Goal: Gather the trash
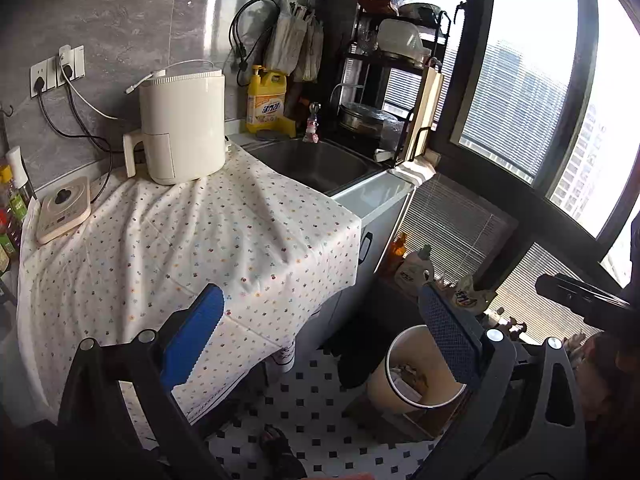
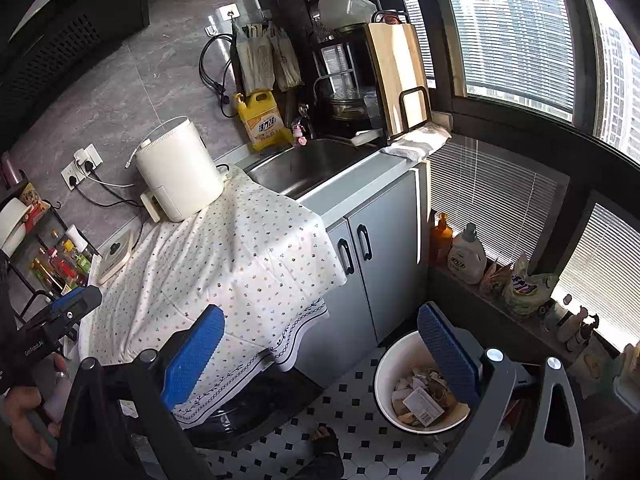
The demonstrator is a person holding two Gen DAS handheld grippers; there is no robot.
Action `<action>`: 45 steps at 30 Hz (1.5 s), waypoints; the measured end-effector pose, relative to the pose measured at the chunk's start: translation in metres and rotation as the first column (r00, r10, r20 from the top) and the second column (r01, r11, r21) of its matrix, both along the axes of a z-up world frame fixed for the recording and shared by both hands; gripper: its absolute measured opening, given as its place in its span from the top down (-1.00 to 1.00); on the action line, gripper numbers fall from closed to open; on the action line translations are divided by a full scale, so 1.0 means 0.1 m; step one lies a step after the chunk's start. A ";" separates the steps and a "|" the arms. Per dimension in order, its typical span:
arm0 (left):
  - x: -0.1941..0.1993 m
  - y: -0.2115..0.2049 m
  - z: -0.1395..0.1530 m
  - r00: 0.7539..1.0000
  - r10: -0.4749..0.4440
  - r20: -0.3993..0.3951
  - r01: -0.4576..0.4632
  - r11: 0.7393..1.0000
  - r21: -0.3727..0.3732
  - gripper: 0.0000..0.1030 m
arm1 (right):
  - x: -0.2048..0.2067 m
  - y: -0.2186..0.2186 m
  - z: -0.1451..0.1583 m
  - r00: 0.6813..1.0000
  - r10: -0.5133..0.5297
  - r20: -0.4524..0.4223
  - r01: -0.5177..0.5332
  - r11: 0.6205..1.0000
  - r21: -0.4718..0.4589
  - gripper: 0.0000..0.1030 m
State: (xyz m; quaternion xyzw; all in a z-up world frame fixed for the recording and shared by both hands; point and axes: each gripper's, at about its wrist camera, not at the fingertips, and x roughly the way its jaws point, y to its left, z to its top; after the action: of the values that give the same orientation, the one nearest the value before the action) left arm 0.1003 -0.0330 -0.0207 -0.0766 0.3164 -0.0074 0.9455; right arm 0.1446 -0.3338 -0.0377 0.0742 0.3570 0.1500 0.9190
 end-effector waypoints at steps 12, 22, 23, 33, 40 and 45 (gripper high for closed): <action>-0.65 -0.11 0.09 0.998 0.048 0.044 -0.049 0.999 0.014 -0.88 | -0.61 -0.10 0.10 0.997 0.041 0.058 -0.041 0.999 0.000 -0.85; -0.97 -0.15 0.16 0.993 0.094 0.071 -0.096 0.995 0.021 -0.88 | -0.87 -0.14 0.17 0.995 0.062 0.084 -0.062 0.998 -0.003 -0.85; -1.00 -0.14 0.16 0.992 0.098 0.073 -0.100 0.995 0.021 -0.88 | -0.87 -0.14 0.18 0.994 0.065 0.087 -0.065 0.998 -0.004 -0.85; -1.15 -0.14 0.24 0.989 0.116 0.090 -0.119 0.993 0.027 -0.88 | -1.00 -0.09 0.27 0.990 0.086 0.113 -0.087 0.996 0.000 -0.85; -1.22 -0.10 0.26 0.987 0.129 0.098 -0.132 0.991 0.025 -0.88 | -1.05 -0.03 0.28 0.988 0.095 0.119 -0.095 0.995 -0.001 -0.85; -1.25 -0.07 0.25 0.986 0.132 0.098 -0.135 0.991 0.027 -0.88 | -1.06 -0.01 0.28 0.988 0.097 0.121 -0.097 0.995 -0.001 -0.85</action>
State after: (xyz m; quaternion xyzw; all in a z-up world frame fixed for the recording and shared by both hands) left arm -0.0245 -0.0396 0.0046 -0.0814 0.2649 0.0574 0.9591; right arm 0.0388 -0.3351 -0.0101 0.0499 0.3034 0.1997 0.9303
